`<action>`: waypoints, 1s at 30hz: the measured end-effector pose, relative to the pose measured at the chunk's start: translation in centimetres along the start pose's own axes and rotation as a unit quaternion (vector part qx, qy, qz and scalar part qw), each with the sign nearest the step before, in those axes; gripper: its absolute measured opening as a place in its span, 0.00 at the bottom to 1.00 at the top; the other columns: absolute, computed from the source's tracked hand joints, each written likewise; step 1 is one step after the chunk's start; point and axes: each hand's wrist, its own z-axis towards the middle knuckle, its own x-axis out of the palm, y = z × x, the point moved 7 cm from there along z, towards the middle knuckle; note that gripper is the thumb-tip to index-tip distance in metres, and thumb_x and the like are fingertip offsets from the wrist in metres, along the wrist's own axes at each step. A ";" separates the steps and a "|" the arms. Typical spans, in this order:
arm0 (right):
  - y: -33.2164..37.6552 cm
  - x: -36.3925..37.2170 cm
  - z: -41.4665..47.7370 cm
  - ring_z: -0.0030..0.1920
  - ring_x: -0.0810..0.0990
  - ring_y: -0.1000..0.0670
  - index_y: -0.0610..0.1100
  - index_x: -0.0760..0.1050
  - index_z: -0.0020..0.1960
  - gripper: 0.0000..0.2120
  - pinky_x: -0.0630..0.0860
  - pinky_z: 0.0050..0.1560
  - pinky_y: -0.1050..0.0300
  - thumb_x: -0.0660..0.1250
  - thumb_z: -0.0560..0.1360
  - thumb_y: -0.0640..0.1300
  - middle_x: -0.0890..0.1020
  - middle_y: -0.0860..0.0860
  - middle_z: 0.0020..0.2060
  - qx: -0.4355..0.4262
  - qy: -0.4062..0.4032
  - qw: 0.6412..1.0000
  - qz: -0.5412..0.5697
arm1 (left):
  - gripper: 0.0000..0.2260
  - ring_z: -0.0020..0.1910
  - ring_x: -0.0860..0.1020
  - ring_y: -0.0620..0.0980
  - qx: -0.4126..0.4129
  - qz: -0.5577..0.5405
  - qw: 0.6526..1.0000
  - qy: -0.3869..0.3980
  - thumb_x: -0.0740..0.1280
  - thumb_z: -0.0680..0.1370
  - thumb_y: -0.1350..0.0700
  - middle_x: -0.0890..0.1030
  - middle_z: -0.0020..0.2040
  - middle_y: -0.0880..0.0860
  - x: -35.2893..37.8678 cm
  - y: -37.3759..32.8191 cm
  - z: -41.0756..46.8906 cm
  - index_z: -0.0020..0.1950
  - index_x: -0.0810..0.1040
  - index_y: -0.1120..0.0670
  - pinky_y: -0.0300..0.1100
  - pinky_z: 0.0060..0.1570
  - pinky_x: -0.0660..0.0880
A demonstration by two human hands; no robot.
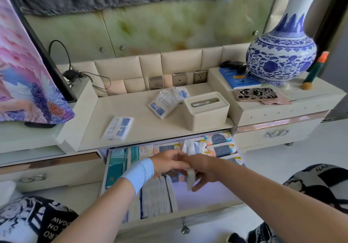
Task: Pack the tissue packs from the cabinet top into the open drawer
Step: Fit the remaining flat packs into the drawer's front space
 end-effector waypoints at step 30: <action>-3.4 5.7 7.1 0.47 0.85 0.42 0.36 0.71 0.67 0.16 0.84 0.44 0.47 0.55 0.82 0.39 0.81 0.40 0.54 0.036 -0.023 0.950 -0.310 | 0.19 0.66 0.68 0.55 0.059 0.629 0.773 -0.066 0.62 0.80 0.50 0.70 0.69 0.53 0.1 6.3 1.3 0.70 0.69 0.51 0.50 0.59 0.69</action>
